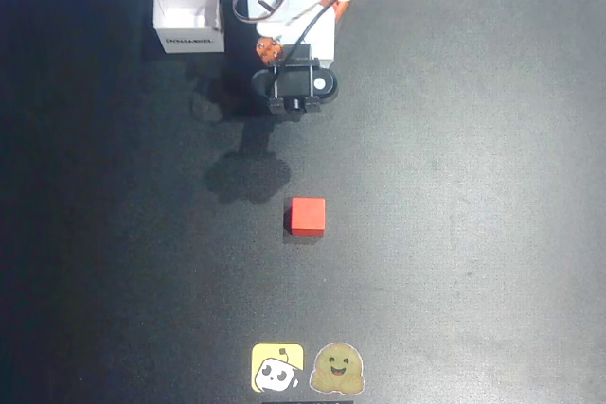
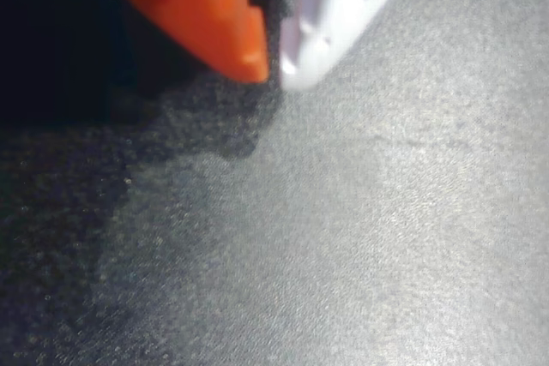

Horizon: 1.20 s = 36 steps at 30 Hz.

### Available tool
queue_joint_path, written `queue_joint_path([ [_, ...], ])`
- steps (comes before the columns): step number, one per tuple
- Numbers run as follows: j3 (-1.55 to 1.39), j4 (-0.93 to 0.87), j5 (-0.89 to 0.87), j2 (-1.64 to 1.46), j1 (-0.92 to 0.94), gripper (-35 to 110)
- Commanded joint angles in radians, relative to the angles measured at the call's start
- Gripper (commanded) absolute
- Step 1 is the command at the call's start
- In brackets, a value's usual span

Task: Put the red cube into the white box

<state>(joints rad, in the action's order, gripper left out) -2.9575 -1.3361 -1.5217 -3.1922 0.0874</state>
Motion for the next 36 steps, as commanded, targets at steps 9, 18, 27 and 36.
queue_joint_path([
  [9, 0.003, -0.003, 0.002, -0.003, -0.006, 0],
  [18, 0.003, -0.003, 0.002, -0.003, -0.017, 0],
  [27, 0.109, 0.0, 0.014, 0.152, -0.044, 0],
  [36, 0.643, -0.094, 0.025, 0.818, -0.058, 0],
])
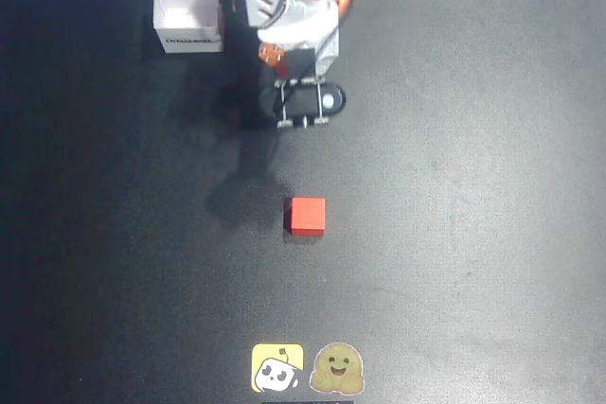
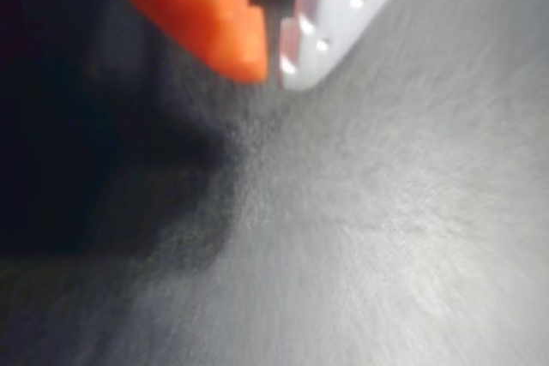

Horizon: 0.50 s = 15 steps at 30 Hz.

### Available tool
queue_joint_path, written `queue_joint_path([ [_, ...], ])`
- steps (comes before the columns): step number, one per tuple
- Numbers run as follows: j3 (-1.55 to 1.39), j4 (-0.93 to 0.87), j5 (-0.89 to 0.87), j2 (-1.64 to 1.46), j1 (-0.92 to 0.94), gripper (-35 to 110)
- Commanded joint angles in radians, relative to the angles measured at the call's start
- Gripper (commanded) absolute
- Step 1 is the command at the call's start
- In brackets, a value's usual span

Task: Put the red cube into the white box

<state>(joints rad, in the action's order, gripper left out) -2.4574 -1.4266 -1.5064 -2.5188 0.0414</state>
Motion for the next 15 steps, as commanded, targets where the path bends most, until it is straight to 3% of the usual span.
queue_joint_path([
  [1, 0.167, 0.014, 0.009, 0.193, -0.014, 0],
  [15, 0.433, 0.206, 0.008, 0.64, -0.023, 3],
])
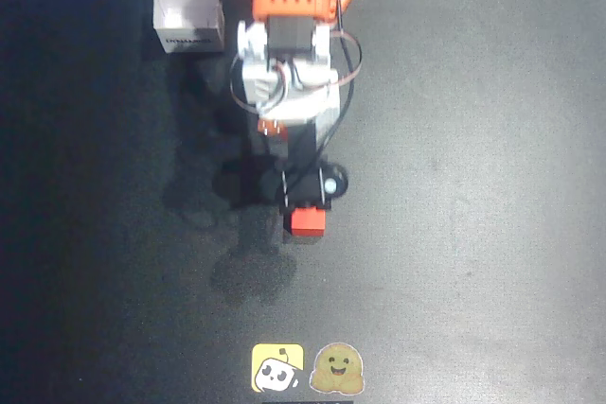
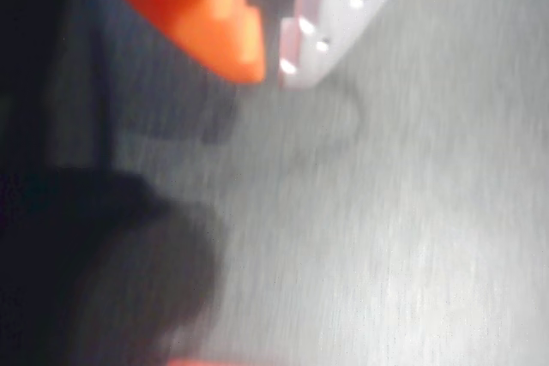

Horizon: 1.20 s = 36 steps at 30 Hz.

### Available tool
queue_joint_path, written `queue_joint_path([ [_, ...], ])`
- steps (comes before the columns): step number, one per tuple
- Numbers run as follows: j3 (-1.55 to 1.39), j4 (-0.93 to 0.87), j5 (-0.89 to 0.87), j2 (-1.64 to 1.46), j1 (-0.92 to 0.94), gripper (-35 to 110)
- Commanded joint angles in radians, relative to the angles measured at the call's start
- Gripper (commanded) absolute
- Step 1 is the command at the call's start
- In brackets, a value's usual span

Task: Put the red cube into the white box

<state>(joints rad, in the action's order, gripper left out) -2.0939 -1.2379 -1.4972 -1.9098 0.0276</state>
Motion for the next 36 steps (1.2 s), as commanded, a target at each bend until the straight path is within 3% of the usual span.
queue_joint_path([
  [1, 0.086, 0.017, 0.0, 0.048, -0.009, 4],
  [14, 0.118, 0.107, 0.012, 0.15, -0.031, 27],
  [36, 0.12, 0.334, -0.158, 0.285, -0.158, 29],
])
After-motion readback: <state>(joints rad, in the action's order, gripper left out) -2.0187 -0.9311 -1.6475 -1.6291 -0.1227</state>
